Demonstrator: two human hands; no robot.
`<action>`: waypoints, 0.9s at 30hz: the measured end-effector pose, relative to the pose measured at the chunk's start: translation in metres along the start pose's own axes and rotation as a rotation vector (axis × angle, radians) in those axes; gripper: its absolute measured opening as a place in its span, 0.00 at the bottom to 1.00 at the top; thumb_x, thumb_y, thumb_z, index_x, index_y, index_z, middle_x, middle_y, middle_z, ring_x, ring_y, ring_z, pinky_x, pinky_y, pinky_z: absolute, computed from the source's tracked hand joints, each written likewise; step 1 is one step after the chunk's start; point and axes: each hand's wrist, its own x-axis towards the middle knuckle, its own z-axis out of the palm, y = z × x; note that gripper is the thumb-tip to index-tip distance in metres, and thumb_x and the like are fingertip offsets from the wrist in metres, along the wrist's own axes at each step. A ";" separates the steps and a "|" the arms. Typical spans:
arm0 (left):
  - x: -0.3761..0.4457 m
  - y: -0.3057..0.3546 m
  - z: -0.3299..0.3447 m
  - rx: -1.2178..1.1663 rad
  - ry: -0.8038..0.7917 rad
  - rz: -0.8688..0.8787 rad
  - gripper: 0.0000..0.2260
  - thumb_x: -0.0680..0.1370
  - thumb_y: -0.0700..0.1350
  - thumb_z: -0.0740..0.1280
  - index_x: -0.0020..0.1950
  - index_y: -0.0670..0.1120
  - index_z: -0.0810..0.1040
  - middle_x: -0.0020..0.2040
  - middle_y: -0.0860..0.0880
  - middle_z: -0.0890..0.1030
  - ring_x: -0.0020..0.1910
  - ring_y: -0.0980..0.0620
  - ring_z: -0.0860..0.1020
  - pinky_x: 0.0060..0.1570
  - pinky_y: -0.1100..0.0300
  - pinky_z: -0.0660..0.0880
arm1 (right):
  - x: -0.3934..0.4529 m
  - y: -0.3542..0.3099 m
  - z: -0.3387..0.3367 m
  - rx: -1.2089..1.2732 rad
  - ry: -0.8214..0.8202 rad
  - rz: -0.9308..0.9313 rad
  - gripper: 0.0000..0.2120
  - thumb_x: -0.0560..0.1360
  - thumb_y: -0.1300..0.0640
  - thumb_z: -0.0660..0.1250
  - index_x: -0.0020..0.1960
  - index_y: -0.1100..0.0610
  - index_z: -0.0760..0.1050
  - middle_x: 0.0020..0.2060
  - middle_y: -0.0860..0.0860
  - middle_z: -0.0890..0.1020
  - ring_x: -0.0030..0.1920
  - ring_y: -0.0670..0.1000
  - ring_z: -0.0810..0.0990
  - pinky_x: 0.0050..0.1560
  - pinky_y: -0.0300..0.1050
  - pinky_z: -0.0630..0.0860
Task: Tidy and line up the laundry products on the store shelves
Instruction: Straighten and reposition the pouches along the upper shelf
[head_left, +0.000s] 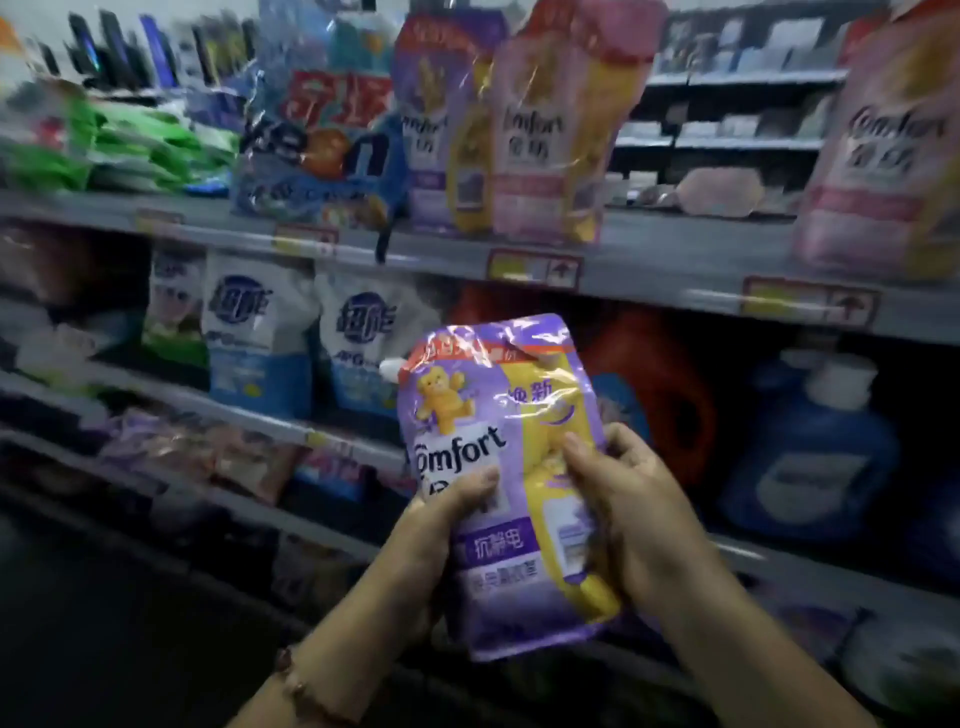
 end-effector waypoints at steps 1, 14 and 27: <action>-0.013 -0.013 -0.020 0.004 0.088 -0.026 0.18 0.68 0.44 0.71 0.57 0.40 0.81 0.46 0.38 0.86 0.37 0.43 0.85 0.37 0.51 0.83 | -0.008 0.027 0.004 -0.009 0.025 0.098 0.08 0.69 0.59 0.72 0.39 0.55 0.72 0.36 0.57 0.81 0.36 0.54 0.79 0.42 0.48 0.74; -0.126 -0.058 -0.152 0.631 0.265 -0.043 0.31 0.73 0.53 0.72 0.73 0.64 0.63 0.62 0.60 0.81 0.61 0.58 0.80 0.63 0.51 0.75 | -0.089 0.207 0.067 0.029 -0.198 0.859 0.26 0.73 0.44 0.69 0.67 0.55 0.75 0.59 0.62 0.81 0.59 0.65 0.80 0.63 0.68 0.72; -0.143 -0.060 -0.155 0.855 0.186 -0.089 0.40 0.71 0.64 0.69 0.73 0.76 0.45 0.70 0.61 0.73 0.63 0.61 0.77 0.64 0.52 0.74 | -0.094 0.214 0.072 0.240 -0.197 0.970 0.22 0.78 0.43 0.60 0.58 0.58 0.83 0.56 0.61 0.83 0.52 0.59 0.84 0.51 0.56 0.81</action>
